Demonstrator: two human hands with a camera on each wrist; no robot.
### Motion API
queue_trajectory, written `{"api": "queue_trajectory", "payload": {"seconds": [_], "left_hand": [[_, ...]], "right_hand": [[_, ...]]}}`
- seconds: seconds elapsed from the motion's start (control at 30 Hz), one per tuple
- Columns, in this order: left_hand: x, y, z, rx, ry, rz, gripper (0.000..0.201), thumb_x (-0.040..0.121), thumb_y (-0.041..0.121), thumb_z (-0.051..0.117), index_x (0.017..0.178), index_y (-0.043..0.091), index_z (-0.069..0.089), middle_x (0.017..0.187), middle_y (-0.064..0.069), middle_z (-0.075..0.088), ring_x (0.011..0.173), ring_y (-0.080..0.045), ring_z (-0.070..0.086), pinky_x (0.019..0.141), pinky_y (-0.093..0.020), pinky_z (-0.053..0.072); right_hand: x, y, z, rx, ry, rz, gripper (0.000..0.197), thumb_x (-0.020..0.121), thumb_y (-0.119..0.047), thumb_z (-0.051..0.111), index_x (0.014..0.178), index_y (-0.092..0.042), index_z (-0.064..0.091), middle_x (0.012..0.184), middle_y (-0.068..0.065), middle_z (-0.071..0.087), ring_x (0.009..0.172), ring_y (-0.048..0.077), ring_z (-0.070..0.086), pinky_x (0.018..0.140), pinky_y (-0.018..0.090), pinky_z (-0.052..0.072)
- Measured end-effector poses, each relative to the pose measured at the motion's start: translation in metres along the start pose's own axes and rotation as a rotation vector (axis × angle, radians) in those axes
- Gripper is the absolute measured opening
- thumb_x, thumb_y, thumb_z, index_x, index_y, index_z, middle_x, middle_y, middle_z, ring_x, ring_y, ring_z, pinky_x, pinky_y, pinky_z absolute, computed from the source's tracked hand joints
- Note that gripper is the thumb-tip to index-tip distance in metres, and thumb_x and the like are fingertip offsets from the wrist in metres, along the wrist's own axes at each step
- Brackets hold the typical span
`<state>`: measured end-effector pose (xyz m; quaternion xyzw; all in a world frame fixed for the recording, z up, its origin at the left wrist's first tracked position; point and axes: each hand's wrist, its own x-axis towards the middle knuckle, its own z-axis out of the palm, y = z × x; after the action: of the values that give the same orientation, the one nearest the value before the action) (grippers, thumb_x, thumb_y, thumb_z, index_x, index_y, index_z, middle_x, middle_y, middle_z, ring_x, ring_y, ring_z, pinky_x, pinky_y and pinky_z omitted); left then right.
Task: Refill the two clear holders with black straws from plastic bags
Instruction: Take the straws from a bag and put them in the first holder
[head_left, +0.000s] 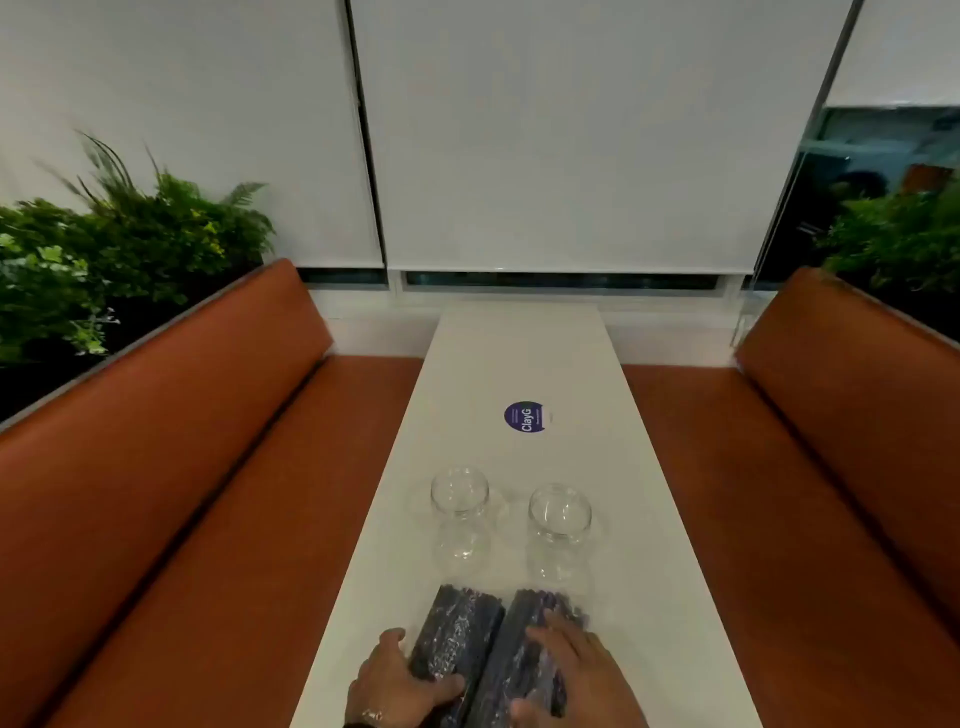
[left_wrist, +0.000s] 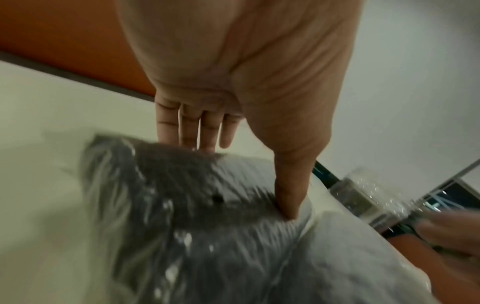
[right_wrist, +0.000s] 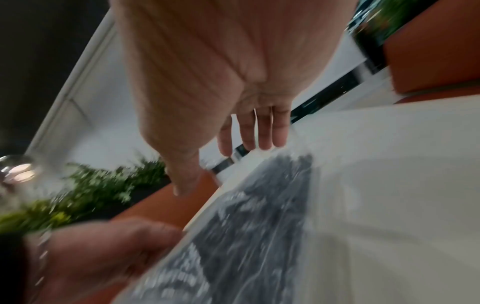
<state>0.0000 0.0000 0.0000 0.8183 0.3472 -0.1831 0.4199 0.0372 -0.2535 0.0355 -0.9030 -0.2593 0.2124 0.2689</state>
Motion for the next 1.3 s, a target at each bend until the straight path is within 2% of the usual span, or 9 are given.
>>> {"api": "queue_trajectory", "payload": {"seconds": [0.1, 0.23, 0.33, 0.43, 0.53, 0.77, 0.93, 1.07, 1.3], "left_hand": [[-0.009, 0.005, 0.004, -0.044, -0.008, 0.028, 0.139, 0.029, 0.070, 0.096, 0.147, 0.022, 0.039, 0.141, 0.001, 0.064, 0.117, -0.018, 0.065, 0.099, -0.031, 0.050], [-0.015, -0.003, 0.000, -0.066, -0.049, 0.021, 0.088, 0.038, 0.055, 0.095, 0.115, 0.021, 0.069, 0.109, 0.007, 0.076, 0.096, -0.011, 0.071, 0.088, -0.025, 0.056], [-0.017, -0.018, -0.007, -0.134, -0.045, 0.044, 0.056, 0.043, 0.048, 0.095, 0.092, 0.025, 0.082, 0.089, 0.011, 0.082, 0.086, -0.008, 0.075, 0.081, -0.025, 0.060], [-0.023, -0.033, -0.017, -0.249, -0.010, 0.105, 0.053, 0.046, 0.035, 0.100, 0.095, 0.027, 0.081, 0.087, 0.010, 0.084, 0.089, -0.013, 0.077, 0.077, -0.027, 0.059], [-0.031, -0.035, -0.027, -0.381, 0.023, 0.163, 0.060, 0.048, 0.018, 0.102, 0.102, 0.025, 0.076, 0.093, 0.006, 0.084, 0.093, -0.018, 0.076, 0.078, -0.031, 0.058], [-0.047, -0.021, -0.027, -0.474, 0.032, 0.358, 0.062, 0.054, -0.014, 0.093, 0.107, 0.011, 0.073, 0.092, 0.002, 0.084, 0.076, -0.007, 0.078, 0.058, -0.018, 0.059], [-0.046, -0.019, -0.018, -0.489, 0.057, 0.341, 0.061, 0.049, 0.006, 0.097, 0.103, 0.021, 0.073, 0.085, 0.006, 0.083, 0.083, -0.015, 0.076, 0.059, -0.019, 0.058], [-0.043, -0.020, -0.016, -0.564, 0.053, 0.291, 0.057, 0.052, 0.012, 0.099, 0.098, 0.028, 0.069, 0.097, 0.008, 0.079, 0.092, -0.011, 0.072, 0.072, -0.024, 0.058], [-0.031, -0.012, -0.021, -0.749, 0.102, 0.333, 0.075, 0.042, 0.008, 0.100, 0.113, 0.006, 0.076, 0.105, -0.009, 0.084, 0.101, -0.031, 0.079, 0.088, -0.050, 0.065]], "right_hand": [[0.026, -0.002, 0.031, -0.172, 0.072, 0.017, 0.081, 0.081, -0.099, 0.022, 0.128, -0.049, 0.065, 0.139, -0.012, 0.071, 0.117, 0.010, 0.075, 0.080, 0.033, 0.067], [0.024, 0.008, 0.047, -0.291, 0.035, -0.036, 0.074, 0.084, -0.096, 0.024, 0.114, -0.053, 0.076, 0.139, -0.016, 0.070, 0.131, 0.010, 0.053, 0.092, 0.026, 0.060], [0.009, 0.016, 0.037, -0.332, -0.033, -0.008, 0.073, 0.084, -0.096, 0.023, 0.116, -0.054, 0.074, 0.141, -0.017, 0.068, 0.125, 0.009, 0.071, 0.080, 0.026, 0.066], [-0.003, 0.012, 0.015, -0.385, -0.038, 0.042, 0.083, 0.080, -0.098, 0.017, 0.121, -0.052, 0.072, 0.149, -0.025, 0.044, 0.131, 0.007, 0.066, 0.089, 0.032, 0.065], [-0.005, -0.014, -0.007, -0.200, -0.025, 0.029, 0.100, 0.071, -0.102, 0.032, 0.151, -0.045, 0.048, 0.153, -0.033, 0.019, 0.152, -0.002, 0.020, 0.129, 0.042, 0.026], [0.017, -0.118, -0.066, 0.751, -0.059, -0.024, 0.058, 0.082, -0.072, 0.069, 0.128, -0.036, 0.070, 0.128, -0.018, 0.075, 0.122, -0.001, 0.067, 0.111, 0.031, 0.050], [0.031, -0.151, -0.089, 0.781, 0.134, -0.099, 0.010, 0.096, -0.019, 0.077, 0.101, -0.014, 0.084, 0.102, 0.002, 0.085, 0.105, 0.018, 0.079, 0.107, 0.040, 0.058], [0.027, -0.151, -0.092, 0.752, 0.173, -0.215, 0.010, 0.094, -0.015, 0.079, 0.102, -0.017, 0.084, 0.103, 0.001, 0.085, 0.107, 0.016, 0.079, 0.102, 0.033, 0.058], [0.031, -0.109, -0.055, 0.801, 0.051, -0.128, 0.106, 0.054, -0.033, 0.105, 0.145, -0.044, 0.052, 0.144, -0.015, 0.067, 0.137, 0.008, 0.060, 0.119, 0.038, 0.045]]}}
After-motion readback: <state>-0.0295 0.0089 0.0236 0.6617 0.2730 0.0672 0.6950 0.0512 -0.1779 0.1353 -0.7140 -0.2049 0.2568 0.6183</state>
